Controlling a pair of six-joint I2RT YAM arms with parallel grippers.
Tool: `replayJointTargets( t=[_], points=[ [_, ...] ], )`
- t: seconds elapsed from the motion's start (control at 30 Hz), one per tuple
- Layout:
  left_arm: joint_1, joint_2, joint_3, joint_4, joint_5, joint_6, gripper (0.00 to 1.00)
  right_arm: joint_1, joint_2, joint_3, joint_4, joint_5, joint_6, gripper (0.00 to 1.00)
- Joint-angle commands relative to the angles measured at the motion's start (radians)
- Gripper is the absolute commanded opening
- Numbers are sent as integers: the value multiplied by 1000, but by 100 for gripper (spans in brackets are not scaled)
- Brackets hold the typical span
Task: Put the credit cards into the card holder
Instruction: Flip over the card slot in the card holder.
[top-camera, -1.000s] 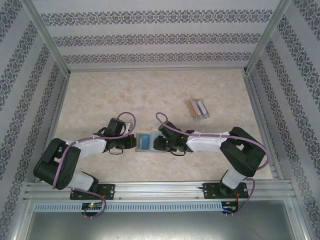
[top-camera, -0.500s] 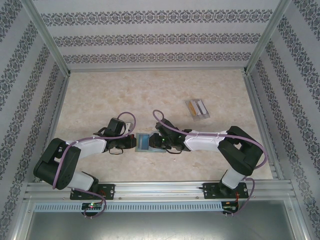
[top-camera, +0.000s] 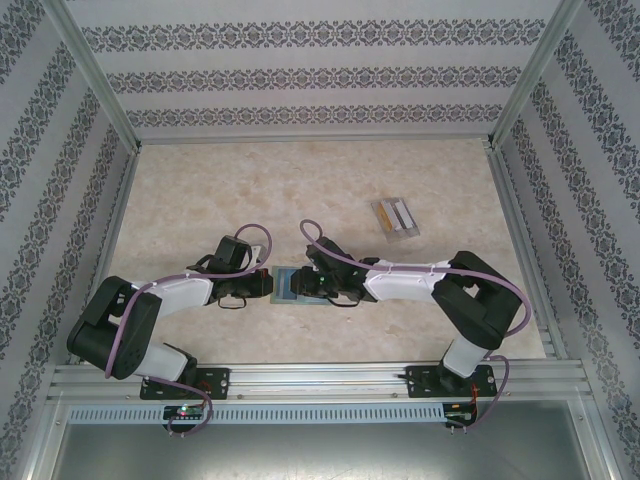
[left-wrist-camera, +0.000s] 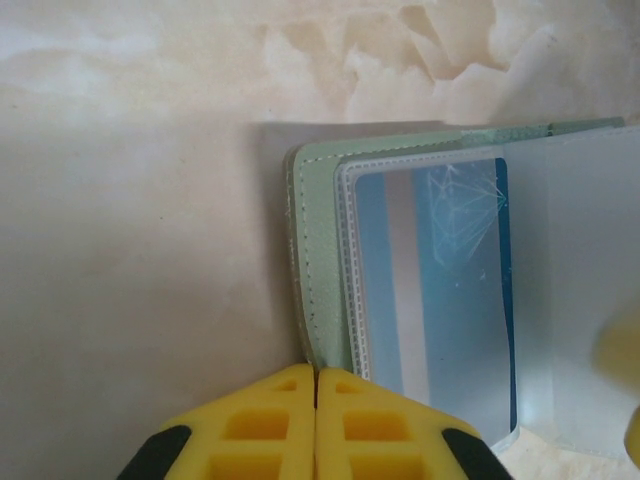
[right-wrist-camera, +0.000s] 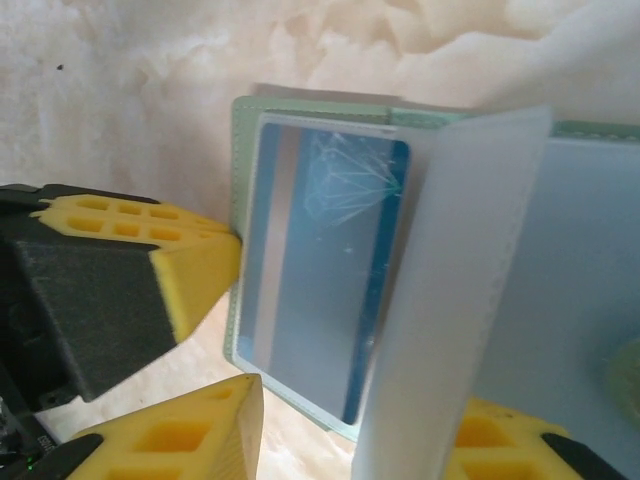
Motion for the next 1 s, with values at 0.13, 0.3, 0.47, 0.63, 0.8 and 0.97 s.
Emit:
replayJointTargets(
  t=[0.13,0.3,0.47,0.63,0.8,0.97],
  points=[
    [-6,-105,-56,-24,-140,-27,27,14,25,23,49,-14,-37,39],
    [-5,-156,-75,-24,-160,-28,35,19,22,7,89,-11,-25,39],
    [-2,-172,-78,-41,-192,-32,36,17,40,12,125,-43,-34,42],
    [0,-209,-105,-42,-244,-57,42,15,71,9,190,-66,-35,48],
    [0,-247,-123,-32,-271,-63,44,-2,16,7,202,-73,-82,48],
    [1,-287,-131,-39,-295,-59,48,-60,-95,18,66,-73,-199,54]
  ],
)
